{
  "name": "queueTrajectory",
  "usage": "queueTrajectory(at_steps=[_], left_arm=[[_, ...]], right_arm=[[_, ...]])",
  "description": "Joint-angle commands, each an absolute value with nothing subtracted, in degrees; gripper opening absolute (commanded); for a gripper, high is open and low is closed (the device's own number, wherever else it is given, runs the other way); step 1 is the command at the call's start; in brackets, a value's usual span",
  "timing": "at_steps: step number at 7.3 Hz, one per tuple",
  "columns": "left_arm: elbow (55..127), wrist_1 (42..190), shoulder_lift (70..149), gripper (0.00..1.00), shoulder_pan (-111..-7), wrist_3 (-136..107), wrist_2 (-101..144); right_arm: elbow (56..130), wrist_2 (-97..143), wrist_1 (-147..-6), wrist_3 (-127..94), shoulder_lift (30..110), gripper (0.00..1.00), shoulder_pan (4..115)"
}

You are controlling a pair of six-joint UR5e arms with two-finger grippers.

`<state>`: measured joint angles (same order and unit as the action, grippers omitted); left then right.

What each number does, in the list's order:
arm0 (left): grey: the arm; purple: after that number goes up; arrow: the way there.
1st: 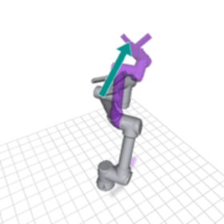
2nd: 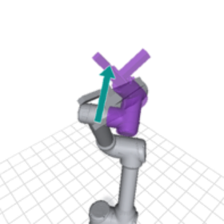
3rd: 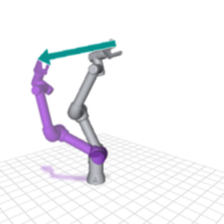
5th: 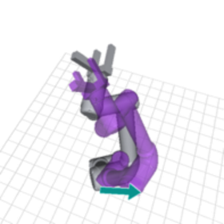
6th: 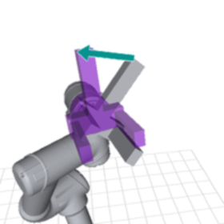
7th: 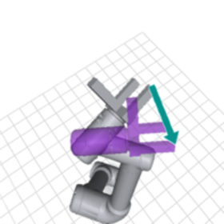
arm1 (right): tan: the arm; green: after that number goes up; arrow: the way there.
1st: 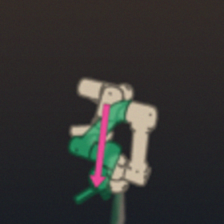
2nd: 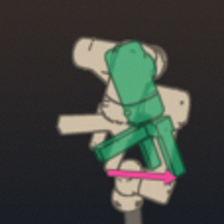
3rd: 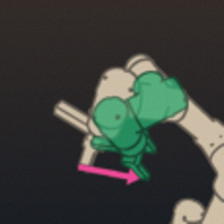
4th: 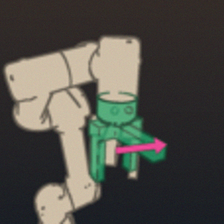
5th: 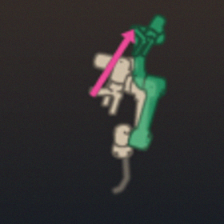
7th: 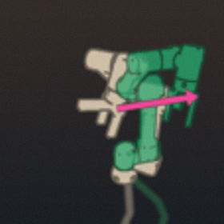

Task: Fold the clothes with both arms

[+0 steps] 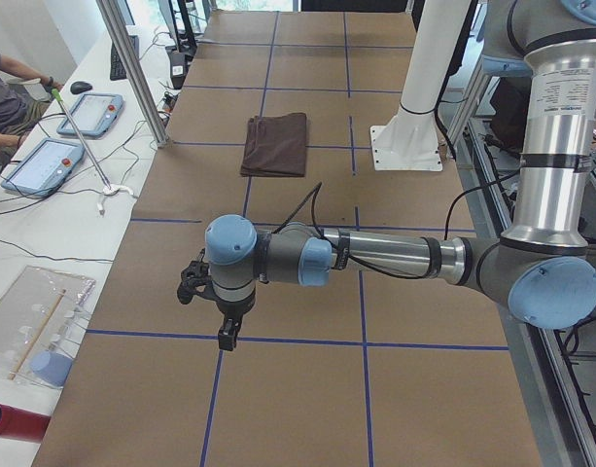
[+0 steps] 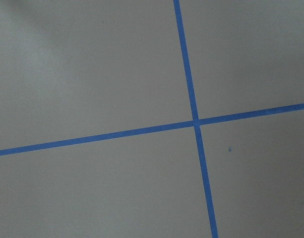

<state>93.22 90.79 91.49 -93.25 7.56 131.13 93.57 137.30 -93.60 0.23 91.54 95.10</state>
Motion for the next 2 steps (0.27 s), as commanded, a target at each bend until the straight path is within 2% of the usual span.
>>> queueTrajectory(at_steps=[1, 2], left_arm=[[93.16, 90.79, 91.49, 1.00, -93.25, 7.56, 131.13], [93.16, 90.88, 91.49, 1.00, -93.25, 7.56, 131.13]], right_arm=[[93.78, 137.37, -93.60, 0.26, 91.49, 1.00, 95.10], [93.78, 137.37, -93.60, 0.26, 91.49, 1.00, 95.10]])
